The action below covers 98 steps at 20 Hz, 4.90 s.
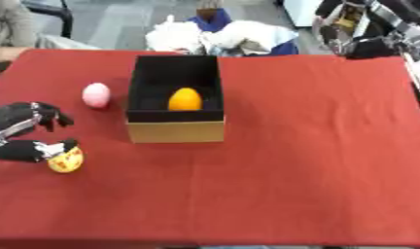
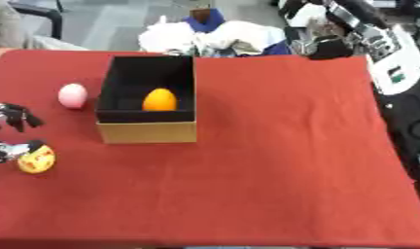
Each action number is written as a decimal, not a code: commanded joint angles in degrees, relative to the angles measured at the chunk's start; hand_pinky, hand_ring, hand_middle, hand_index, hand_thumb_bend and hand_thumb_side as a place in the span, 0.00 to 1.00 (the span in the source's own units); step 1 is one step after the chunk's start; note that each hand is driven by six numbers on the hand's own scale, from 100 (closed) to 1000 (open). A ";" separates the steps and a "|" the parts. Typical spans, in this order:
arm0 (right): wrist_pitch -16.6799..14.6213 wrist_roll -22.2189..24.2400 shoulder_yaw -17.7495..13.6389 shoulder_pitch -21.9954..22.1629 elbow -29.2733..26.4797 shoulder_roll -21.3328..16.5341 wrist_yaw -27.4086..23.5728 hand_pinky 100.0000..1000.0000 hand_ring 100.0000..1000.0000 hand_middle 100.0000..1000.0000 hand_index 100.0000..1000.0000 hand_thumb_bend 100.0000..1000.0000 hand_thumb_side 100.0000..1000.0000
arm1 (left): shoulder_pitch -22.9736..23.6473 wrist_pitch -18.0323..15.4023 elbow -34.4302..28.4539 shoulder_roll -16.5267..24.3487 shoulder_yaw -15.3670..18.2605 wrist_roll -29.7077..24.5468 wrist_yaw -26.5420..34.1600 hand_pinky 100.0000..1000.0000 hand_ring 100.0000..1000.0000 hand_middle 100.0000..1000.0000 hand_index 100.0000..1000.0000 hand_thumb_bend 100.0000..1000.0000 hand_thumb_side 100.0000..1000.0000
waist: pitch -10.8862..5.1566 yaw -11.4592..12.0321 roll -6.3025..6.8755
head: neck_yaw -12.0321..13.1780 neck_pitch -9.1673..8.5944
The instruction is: Pick up objects on the table and place them in the box.
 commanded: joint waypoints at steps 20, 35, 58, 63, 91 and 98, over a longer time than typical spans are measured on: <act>-2.85 3.47 -0.48 -0.80 -1.03 -2.00 -1.11 0.65 0.57 0.59 0.68 0.00 0.00 | -0.79 -2.04 1.61 1.85 -0.21 -2.99 -3.46 0.65 0.62 0.67 0.83 0.24 0.54 | -0.70 -0.01 0.11 | 0.05 0.29; -2.85 4.36 -0.49 -0.97 -0.92 -1.75 -1.78 0.65 0.57 0.58 0.67 0.00 0.00 | -2.77 -2.99 7.11 -0.07 0.37 1.89 -6.45 0.47 0.50 0.55 0.77 0.18 0.24 | -0.69 0.04 -0.10 | 0.08 0.29; -2.85 5.17 0.16 -1.36 -0.98 -0.68 -2.37 0.65 0.57 0.58 0.67 0.00 0.00 | -13.47 0.14 2.93 0.94 4.83 13.65 3.00 0.19 0.27 0.27 0.45 0.12 0.03 | -0.66 -1.55 -0.13 | 1.34 0.28; -2.85 6.94 1.72 -2.66 -0.94 0.80 -3.29 0.65 0.57 0.57 0.67 0.00 0.00 | -19.66 -3.07 7.06 -2.71 3.64 14.64 1.59 0.21 0.29 0.29 0.46 0.19 0.02 | -0.12 -3.51 -0.20 | 2.61 -0.31; -2.85 15.07 3.49 -2.85 -1.95 3.37 -9.90 0.65 0.56 0.55 0.66 0.00 0.00 | -24.69 -12.13 21.32 -14.65 3.10 14.50 -13.90 0.61 0.63 0.68 0.81 0.35 0.34 | 1.18 -8.35 -0.05 | 6.02 -1.64; -2.85 14.94 3.15 -2.11 -1.70 2.96 -9.66 0.65 0.56 0.54 0.66 0.00 0.00 | -24.86 -8.35 17.70 -11.22 4.22 18.06 -14.37 0.67 0.70 0.74 0.84 0.53 0.76 | 0.95 -7.78 0.12 | 5.48 -1.66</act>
